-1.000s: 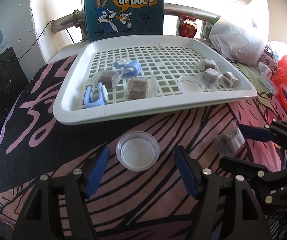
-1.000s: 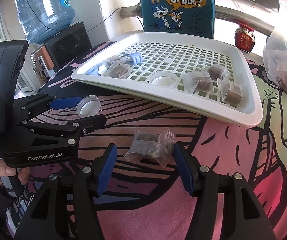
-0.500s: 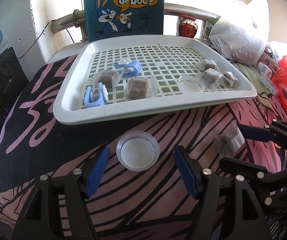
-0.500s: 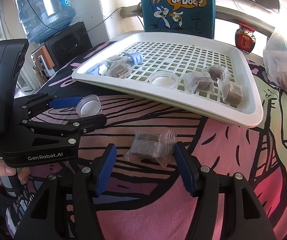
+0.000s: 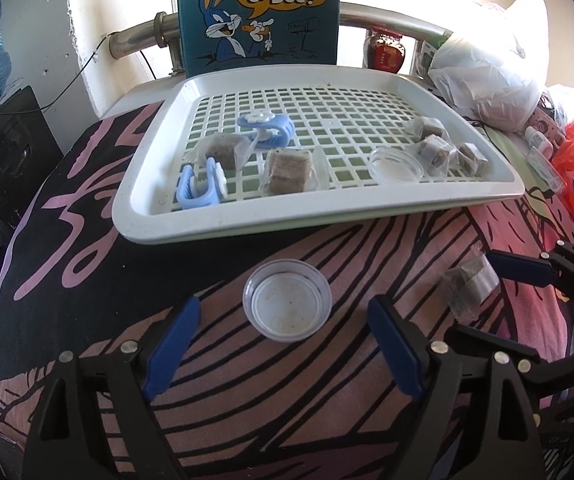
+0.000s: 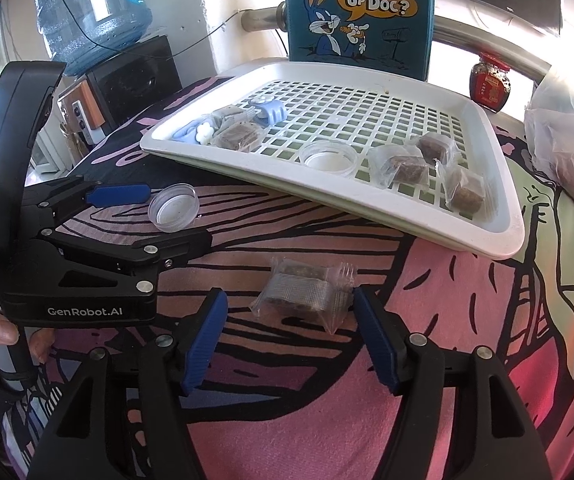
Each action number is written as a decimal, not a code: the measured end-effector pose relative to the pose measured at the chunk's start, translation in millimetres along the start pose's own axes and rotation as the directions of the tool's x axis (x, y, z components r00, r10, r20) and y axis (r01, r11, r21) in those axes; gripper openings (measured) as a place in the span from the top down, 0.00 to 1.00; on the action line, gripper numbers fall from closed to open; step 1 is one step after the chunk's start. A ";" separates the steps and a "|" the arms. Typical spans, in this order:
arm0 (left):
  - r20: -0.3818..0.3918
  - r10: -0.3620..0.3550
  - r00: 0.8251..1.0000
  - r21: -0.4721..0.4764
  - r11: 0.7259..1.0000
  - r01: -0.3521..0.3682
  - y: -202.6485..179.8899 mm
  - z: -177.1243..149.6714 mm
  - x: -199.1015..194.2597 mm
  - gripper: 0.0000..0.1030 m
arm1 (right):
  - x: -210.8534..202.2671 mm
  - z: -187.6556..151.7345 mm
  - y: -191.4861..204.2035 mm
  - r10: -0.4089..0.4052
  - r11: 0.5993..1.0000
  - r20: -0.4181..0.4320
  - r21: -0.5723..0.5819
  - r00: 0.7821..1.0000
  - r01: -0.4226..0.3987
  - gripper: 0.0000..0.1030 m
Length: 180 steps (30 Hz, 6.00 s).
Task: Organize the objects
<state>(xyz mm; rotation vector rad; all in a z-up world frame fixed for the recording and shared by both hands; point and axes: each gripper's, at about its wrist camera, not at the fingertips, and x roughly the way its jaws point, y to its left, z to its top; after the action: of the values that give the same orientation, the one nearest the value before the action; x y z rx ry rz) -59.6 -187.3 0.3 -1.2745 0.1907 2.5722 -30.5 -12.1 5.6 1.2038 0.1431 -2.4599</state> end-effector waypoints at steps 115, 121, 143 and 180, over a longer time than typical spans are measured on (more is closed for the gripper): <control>0.272 -0.229 0.935 -0.038 0.968 0.248 19.3 28.7 -38.5 0.00 | -47.9 8.6 -52.4 -0.006 0.981 0.271 0.187 0.963 -0.046 0.00; 0.229 -0.199 0.953 -0.001 0.979 0.204 13.5 16.7 -30.1 0.00 | -34.0 6.2 -46.8 -0.049 0.985 0.204 0.169 0.978 0.014 0.00; 0.082 -0.108 0.991 -0.023 0.994 0.111 9.8 12.2 -6.0 0.00 | -18.0 4.5 -51.5 -0.058 0.978 0.098 0.205 0.994 0.037 0.00; -0.023 0.013 1.000 0.004 1.000 -0.013 1.8 7.7 9.9 0.00 | 4.2 0.8 -42.8 -0.211 0.964 -0.060 0.152 0.976 0.218 0.00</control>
<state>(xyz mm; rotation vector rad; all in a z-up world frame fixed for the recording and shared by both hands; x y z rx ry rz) -71.7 -185.4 -2.9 -1.3057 0.2094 2.5683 -50.2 25.6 -0.5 1.3739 0.0963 -2.6755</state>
